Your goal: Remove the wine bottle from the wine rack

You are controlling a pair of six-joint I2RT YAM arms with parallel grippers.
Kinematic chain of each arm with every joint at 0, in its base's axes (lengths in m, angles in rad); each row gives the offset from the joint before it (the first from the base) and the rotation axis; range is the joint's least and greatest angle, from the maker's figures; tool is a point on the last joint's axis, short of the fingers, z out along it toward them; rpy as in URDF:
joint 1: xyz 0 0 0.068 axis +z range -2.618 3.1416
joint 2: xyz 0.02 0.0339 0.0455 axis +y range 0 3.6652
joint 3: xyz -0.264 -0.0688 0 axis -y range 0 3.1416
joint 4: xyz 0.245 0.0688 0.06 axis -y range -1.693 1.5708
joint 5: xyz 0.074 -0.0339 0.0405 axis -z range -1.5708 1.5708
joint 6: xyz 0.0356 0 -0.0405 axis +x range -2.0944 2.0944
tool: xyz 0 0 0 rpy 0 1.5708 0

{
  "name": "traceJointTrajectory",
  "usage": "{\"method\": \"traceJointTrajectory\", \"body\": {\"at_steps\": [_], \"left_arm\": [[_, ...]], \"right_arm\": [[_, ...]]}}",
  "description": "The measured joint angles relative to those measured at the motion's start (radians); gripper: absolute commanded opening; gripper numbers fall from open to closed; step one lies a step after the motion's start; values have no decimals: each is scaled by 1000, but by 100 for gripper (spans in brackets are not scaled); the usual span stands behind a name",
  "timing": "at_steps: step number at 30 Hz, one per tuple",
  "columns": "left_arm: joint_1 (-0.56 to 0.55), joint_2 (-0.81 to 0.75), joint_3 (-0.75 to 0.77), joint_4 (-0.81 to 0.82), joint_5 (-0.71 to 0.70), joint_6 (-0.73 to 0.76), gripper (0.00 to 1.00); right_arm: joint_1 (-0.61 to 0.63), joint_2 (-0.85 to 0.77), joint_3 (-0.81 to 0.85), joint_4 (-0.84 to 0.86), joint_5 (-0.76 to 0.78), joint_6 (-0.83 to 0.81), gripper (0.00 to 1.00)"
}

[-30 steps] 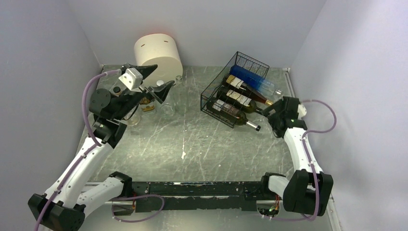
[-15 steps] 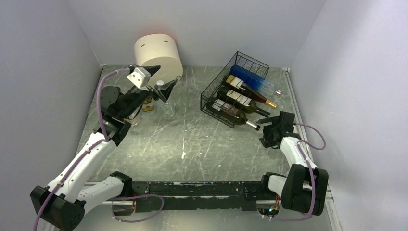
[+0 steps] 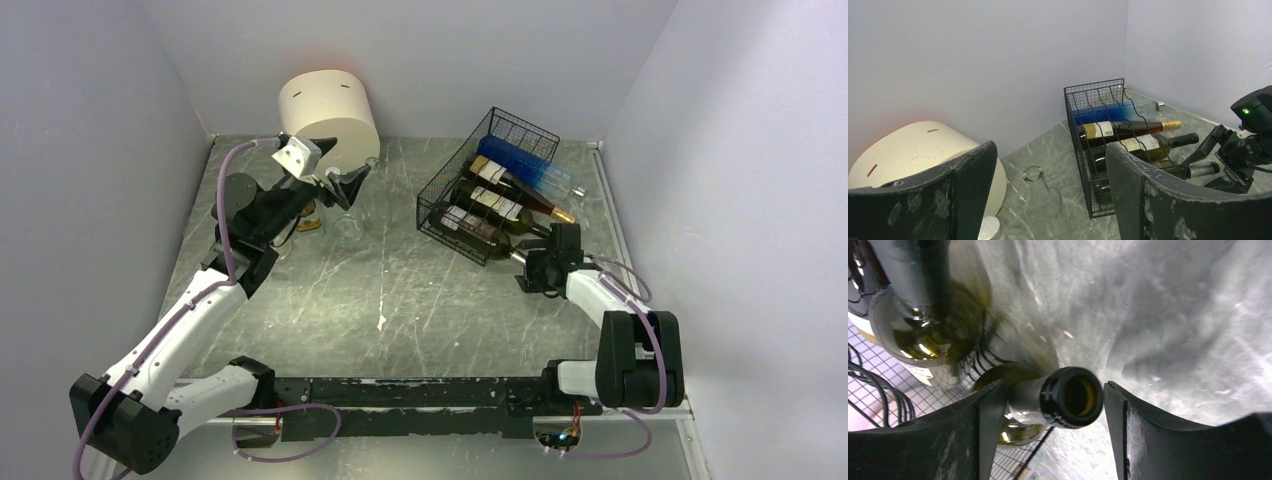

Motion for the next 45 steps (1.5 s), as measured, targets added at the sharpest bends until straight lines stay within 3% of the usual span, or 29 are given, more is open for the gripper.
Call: {"method": "traceJointTrajectory", "body": {"at_steps": [6,11,29,31,35,39,45], "left_arm": [[-3,4,0,-8,-12,0,83],[-6,4,0,-10,-25,3,83],[-8,-6,0,-11,-42,2,83],[-8,-6,0,-11,-48,2,83],[-8,-6,0,-11,-53,0,83],[-10,-5,0,-18,-58,-8,83],[-13,2,0,-25,-59,-13,83]], "right_arm": [[56,53,41,3,85,124,68],[64,93,43,3,134,193,56],[113,134,68,31,171,353,56],[114,134,68,32,177,368,51],[113,127,49,48,188,399,27],[100,71,-8,111,214,464,23],[37,-55,-70,64,207,441,14]]}}
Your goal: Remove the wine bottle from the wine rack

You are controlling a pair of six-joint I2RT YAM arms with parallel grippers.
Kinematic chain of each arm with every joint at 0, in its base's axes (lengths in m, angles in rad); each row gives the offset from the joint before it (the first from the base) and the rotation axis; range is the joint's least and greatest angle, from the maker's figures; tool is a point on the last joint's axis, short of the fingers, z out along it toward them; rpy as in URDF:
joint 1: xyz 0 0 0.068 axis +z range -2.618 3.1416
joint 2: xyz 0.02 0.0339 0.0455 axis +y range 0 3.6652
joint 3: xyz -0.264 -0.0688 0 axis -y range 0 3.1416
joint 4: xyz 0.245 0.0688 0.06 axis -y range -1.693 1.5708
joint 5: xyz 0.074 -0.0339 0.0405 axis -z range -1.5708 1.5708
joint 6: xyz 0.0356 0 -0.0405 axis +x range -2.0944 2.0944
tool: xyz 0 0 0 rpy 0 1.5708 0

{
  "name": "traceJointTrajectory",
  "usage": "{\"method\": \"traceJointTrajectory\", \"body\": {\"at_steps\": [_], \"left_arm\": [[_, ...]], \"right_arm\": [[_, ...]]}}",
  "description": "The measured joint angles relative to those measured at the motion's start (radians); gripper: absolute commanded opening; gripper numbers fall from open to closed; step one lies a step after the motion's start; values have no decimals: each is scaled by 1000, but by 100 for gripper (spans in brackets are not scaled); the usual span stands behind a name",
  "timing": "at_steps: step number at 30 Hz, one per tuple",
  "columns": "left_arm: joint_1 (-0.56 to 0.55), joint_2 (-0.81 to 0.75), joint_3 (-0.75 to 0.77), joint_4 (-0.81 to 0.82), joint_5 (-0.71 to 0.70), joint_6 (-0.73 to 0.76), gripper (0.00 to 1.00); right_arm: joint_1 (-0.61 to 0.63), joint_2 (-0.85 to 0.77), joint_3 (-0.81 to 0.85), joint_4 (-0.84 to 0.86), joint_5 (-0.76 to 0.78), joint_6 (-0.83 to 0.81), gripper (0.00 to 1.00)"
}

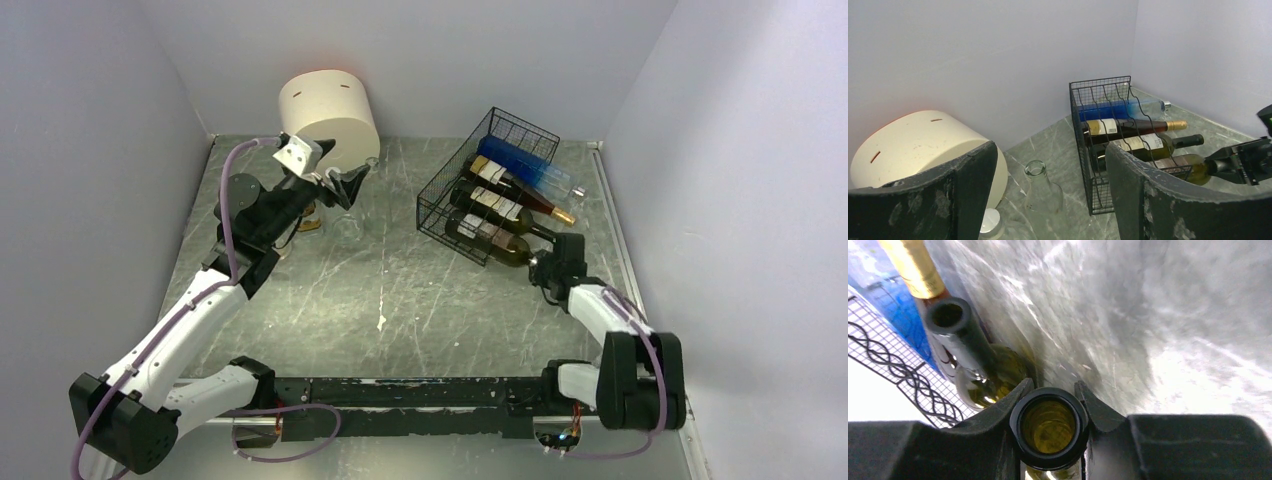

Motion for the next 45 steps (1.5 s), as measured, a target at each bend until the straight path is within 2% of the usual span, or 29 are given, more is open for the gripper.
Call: {"method": "traceJointTrajectory", "body": {"at_steps": [4,8,14,20,24,27,32,38,42,45], "left_arm": [[-2,1,0,-1,-6,1,83],[-6,0,-2,0,-18,9,83],[-17,3,-5,-3,-47,17,81],[-21,3,-7,-4,-79,20,80],[-21,3,-7,-5,-101,25,79],[-21,2,-7,-7,-115,29,78],[-21,-15,-9,-12,-161,46,76],[-21,-61,-10,-22,-259,76,74],[-19,-107,-30,-16,-330,95,72],[-11,-119,-41,-7,-375,102,72]], "right_arm": [[-105,-137,-36,-84,-30,-80,0],[-212,-299,-60,-190,-49,-205,0],[-276,-472,12,-358,21,-427,0],[-277,-504,213,-494,185,-785,0],[-272,-507,307,-504,214,-1054,0],[-262,-509,343,-479,139,-1258,0],[-238,-497,375,-430,-120,-1529,0],[-205,-405,468,-439,-397,-1693,0],[-126,-356,540,-501,-450,-1767,0],[-18,-325,593,-539,-451,-1810,0]]}}
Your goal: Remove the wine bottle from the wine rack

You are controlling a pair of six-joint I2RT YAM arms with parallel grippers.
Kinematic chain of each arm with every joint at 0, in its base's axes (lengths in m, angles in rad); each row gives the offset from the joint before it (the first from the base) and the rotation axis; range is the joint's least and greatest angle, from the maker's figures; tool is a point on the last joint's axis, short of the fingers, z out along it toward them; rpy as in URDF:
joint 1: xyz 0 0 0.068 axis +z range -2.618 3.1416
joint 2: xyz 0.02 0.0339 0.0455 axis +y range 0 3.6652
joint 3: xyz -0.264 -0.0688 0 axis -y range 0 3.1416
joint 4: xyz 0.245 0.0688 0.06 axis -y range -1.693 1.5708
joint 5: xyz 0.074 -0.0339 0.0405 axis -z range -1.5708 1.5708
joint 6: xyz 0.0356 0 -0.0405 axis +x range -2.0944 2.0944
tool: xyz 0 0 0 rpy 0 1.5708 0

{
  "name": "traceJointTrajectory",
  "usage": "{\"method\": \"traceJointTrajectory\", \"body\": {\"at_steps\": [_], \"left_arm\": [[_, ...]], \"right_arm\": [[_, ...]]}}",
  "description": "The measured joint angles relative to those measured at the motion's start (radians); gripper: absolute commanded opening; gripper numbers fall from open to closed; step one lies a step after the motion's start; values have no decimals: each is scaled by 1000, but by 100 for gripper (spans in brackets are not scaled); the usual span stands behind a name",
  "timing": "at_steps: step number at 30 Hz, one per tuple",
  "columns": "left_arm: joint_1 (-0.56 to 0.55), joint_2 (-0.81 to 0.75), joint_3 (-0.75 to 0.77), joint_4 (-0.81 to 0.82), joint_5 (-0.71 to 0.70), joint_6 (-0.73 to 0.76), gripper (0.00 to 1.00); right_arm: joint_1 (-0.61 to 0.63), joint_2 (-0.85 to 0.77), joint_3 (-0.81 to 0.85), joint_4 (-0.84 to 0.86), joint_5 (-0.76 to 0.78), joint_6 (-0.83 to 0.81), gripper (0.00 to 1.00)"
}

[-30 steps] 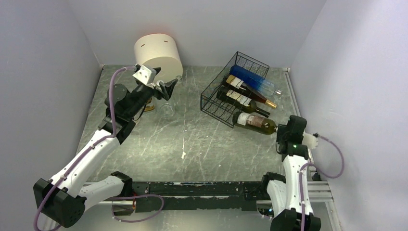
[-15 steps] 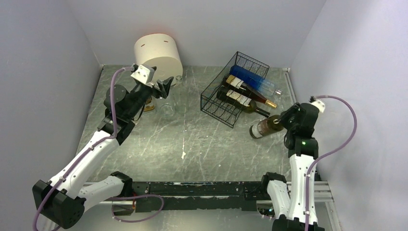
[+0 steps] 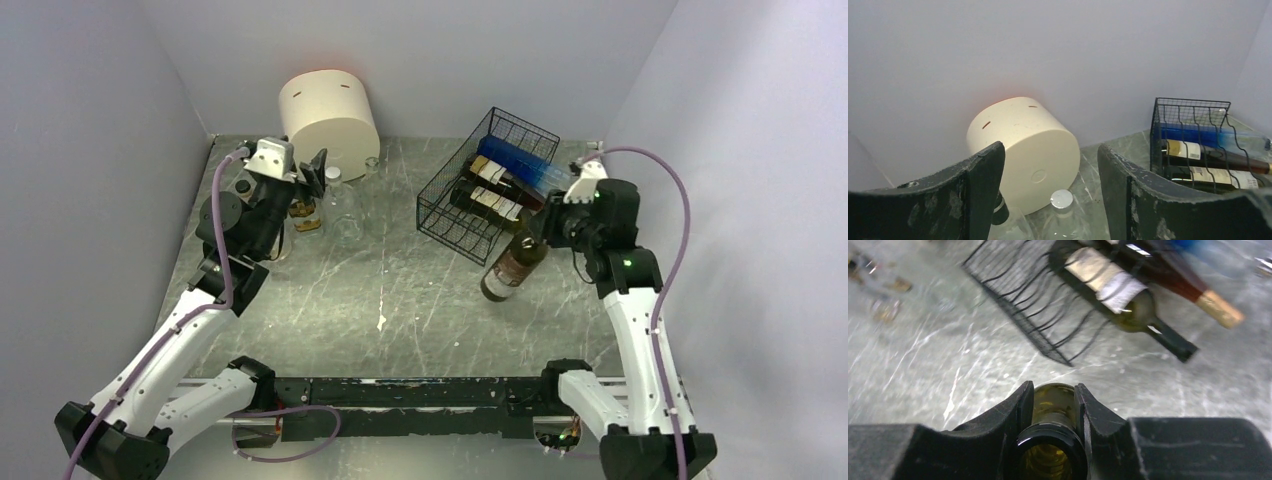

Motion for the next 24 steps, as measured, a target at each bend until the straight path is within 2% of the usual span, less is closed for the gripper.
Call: {"method": "traceJointTrajectory", "body": {"at_steps": [8,15,18,24], "left_arm": [[32,-8,-20,7,-87,0,72],[61,-54,-45,31,-175,1,73],[72,-80,-58,52,-212,4,75],[93,-110,-79,92,-259,11,75]], "right_arm": [[353,100,24,11,-5,-23,0],[753,386,229,69,185,-47,0],[822,497,320,110,226,-61,0],[835,708,519,185,294,-101,0]]}}
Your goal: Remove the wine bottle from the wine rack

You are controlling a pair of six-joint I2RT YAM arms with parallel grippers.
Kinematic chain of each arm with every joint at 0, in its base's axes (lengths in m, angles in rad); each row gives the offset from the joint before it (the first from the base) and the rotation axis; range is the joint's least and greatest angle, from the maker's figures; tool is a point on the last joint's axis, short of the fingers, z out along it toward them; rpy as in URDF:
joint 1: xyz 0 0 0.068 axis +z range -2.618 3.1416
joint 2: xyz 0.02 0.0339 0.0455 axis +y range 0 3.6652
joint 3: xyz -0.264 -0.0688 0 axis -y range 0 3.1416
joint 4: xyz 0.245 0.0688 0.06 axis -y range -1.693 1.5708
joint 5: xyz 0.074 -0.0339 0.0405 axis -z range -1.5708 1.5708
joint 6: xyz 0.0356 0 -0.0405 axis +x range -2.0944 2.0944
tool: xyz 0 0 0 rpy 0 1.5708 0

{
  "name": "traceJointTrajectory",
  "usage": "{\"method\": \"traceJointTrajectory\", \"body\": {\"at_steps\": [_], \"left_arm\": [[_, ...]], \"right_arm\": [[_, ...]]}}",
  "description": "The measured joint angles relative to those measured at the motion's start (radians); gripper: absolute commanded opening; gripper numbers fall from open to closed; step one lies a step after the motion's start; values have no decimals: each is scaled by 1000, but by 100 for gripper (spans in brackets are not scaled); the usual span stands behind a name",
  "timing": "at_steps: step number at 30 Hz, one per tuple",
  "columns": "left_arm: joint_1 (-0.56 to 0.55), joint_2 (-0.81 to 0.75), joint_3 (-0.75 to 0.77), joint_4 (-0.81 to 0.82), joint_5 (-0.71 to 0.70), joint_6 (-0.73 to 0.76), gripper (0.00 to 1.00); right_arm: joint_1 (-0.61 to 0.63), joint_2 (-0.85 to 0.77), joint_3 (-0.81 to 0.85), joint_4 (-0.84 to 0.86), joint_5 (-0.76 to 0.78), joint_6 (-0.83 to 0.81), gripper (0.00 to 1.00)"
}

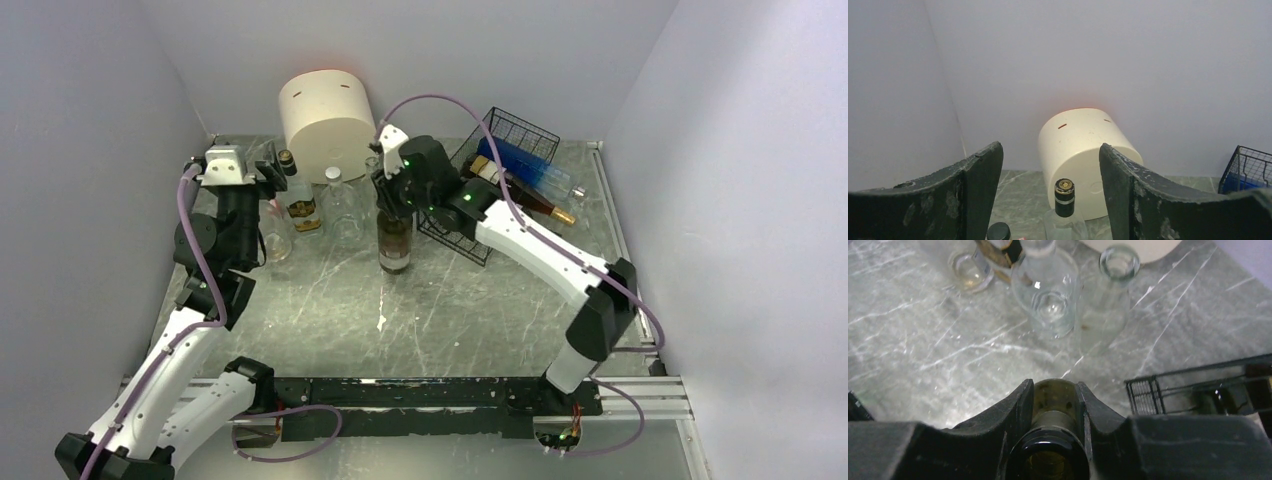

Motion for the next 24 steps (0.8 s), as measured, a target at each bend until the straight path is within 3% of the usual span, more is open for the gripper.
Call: {"method": "traceJointTrajectory", "body": {"at_steps": [13,24], "left_arm": [[31,3,0,3,-4,-2,73],[64,-8,-9,9,-25,-3,72]], "right_arm": [[19,221,201,71,6,-47,0],[114,417,411,87,5,-66,0]]}}
